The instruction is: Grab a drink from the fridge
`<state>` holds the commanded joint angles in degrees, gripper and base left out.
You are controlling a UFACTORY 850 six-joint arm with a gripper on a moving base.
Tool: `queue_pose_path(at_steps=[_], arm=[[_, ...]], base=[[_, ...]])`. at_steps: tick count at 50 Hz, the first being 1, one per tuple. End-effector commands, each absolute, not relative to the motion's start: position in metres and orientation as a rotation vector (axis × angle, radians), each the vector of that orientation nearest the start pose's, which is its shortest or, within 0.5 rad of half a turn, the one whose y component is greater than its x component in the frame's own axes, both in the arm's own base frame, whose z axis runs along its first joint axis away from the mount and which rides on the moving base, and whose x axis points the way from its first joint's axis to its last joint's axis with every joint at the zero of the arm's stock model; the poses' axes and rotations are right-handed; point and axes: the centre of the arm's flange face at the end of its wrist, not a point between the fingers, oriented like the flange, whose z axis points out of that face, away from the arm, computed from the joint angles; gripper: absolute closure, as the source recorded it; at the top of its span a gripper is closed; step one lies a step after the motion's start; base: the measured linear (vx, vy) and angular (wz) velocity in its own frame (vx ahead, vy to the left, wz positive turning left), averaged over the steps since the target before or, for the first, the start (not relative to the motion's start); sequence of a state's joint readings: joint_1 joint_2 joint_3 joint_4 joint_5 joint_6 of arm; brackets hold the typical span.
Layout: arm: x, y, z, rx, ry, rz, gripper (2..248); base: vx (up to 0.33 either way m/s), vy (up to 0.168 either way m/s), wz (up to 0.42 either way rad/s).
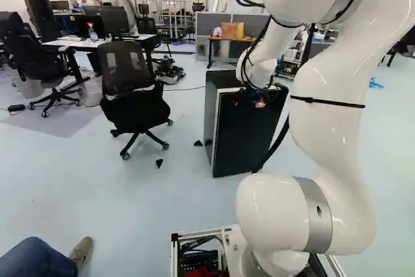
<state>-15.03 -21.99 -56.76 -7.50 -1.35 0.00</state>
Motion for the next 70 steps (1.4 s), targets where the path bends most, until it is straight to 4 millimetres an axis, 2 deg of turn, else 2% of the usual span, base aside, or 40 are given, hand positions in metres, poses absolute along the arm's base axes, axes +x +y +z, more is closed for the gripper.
queue_pose_path(at_steps=[28,52,70], arm=[[0.543,-0.146,0.388,-3.102,0.205,-0.98,3],[0.503,-0.14,0.391,-3.105,0.219,-0.964,3],[0.477,-0.136,0.4,-3.051,0.221,-1.149,3]], base=[[0.0,0.0,0.0],[0.0,0.0,0.0],[0.0,0.0,0.0]])
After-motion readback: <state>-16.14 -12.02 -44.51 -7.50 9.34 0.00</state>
